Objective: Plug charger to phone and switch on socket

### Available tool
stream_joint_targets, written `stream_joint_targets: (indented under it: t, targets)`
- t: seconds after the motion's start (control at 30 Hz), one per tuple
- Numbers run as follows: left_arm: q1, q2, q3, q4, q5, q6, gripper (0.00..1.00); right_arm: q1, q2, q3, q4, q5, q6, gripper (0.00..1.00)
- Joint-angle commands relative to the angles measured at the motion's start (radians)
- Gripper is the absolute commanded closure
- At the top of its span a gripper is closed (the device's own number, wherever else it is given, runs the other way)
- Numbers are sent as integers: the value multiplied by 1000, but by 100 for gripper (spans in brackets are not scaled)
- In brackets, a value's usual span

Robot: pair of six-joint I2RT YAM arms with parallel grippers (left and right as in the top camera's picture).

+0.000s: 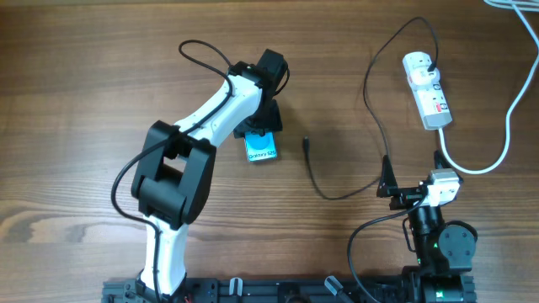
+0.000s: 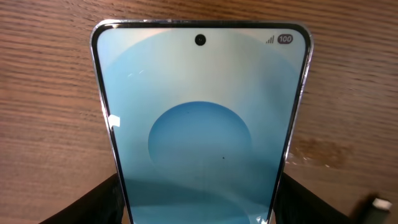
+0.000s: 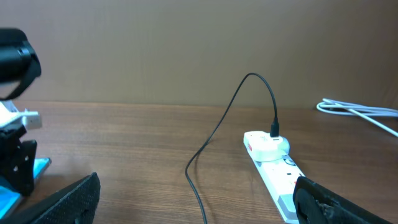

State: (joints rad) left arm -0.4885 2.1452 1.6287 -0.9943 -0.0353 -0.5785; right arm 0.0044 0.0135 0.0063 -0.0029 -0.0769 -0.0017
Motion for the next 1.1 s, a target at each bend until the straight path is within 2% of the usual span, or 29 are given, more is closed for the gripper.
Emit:
stream_joint_targets:
  t: [0.0,0.3,0.5,0.9,1.0,1.07]
  targets:
    - [4,-49,1,-16,19,-6,33,4,-4,-1,3,13,2,0]
    - [43,-79,1,-25,272,-5,33,4,-4,-1,3,13,2,0]
    - [91,-83,1,-42,381,-5,33,4,-4,-1,3,13,2,0]
    - [245,-83,1,-53,920,51,33,4,-4,-1,3,13,2,0]
    - [285,-83,1,-54,1015,51,34,4,-4,-1,3,14,2,0]
    - [310,-83,1,-54,1030,56,34,4,-1,-1,4,14,2,0]
